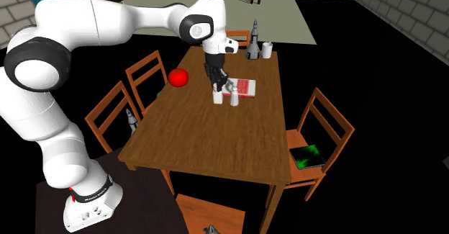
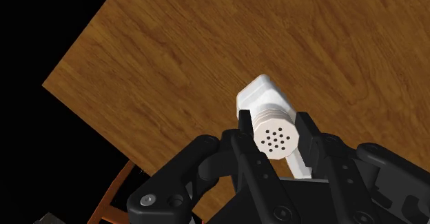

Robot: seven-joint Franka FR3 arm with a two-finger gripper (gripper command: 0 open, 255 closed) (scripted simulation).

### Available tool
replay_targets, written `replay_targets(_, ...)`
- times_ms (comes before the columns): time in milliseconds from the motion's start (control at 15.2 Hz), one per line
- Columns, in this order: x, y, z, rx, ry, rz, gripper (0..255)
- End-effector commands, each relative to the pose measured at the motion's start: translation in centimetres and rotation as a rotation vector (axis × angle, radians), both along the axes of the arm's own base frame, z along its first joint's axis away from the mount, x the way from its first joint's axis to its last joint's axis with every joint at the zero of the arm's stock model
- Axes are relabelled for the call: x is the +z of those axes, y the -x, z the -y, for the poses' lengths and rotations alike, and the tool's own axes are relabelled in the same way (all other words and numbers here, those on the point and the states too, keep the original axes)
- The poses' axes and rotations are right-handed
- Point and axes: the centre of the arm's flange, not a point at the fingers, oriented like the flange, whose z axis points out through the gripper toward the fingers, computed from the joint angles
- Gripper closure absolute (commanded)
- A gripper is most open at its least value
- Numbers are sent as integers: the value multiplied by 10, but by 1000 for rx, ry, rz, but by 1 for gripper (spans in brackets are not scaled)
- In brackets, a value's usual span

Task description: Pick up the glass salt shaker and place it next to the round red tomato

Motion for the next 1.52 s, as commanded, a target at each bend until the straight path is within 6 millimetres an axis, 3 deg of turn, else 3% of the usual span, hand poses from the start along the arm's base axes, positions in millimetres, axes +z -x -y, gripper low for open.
replay_targets(0,0,-6,-25,-1,0,0,255)
replay_targets(1386,1,-58,-297,-1,0,0,255)
replay_targets(1452,1,-59,-302,-1,0,0,255)
